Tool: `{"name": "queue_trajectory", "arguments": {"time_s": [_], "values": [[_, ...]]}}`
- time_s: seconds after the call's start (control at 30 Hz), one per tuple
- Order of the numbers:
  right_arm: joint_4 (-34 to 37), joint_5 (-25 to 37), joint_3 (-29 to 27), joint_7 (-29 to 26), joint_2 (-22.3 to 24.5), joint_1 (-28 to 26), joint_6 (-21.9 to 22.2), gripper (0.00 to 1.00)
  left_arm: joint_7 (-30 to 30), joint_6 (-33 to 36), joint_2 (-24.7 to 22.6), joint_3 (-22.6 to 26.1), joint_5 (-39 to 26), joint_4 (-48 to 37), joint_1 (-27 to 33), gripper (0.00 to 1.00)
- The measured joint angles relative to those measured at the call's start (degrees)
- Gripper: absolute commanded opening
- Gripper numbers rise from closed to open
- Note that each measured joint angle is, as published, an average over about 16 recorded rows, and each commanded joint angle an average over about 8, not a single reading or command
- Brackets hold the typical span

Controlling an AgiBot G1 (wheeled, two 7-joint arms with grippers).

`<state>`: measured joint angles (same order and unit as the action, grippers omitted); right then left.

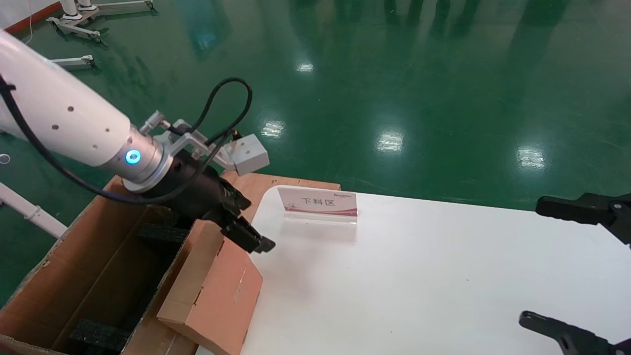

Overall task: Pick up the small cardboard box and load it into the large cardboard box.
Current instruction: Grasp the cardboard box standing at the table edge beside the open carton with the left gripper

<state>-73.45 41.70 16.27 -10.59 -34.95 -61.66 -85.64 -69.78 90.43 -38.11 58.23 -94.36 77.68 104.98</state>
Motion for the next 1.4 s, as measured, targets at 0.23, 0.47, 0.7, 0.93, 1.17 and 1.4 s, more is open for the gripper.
{"name": "queue_trajectory", "arguments": {"time_s": [0.23,0.47,0.7,0.93,1.17,1.4], "values": [[0.0,0.0,0.0,0.0,0.0,0.0,0.0,1.00,-5.0,-0.2,-0.7,8.0,-1.2,0.1,6.2,1.00],[0.0,0.0,0.1,0.0,0.0,0.0,0.0,1.00,-9.4,-0.3,-1.2,15.2,-0.7,0.1,10.5,1.00],[0.0,-0.1,0.1,0.0,0.0,0.0,0.0,1.00,-13.2,-0.5,-1.7,21.8,0.5,0.1,13.7,1.00],[0.0,-0.1,0.1,0.1,0.0,0.0,0.0,1.00,-16.0,-0.9,-2.1,27.1,2.1,0.1,16.1,1.00],[0.0,-0.1,0.1,0.1,0.1,0.0,0.1,1.00,-18.1,-1.4,-2.3,31.0,3.5,0.1,17.7,1.00],[0.0,-0.1,0.2,0.1,0.1,0.0,0.1,1.00,-19.8,-1.7,-2.5,34.1,4.6,0.1,18.9,1.00]]}}
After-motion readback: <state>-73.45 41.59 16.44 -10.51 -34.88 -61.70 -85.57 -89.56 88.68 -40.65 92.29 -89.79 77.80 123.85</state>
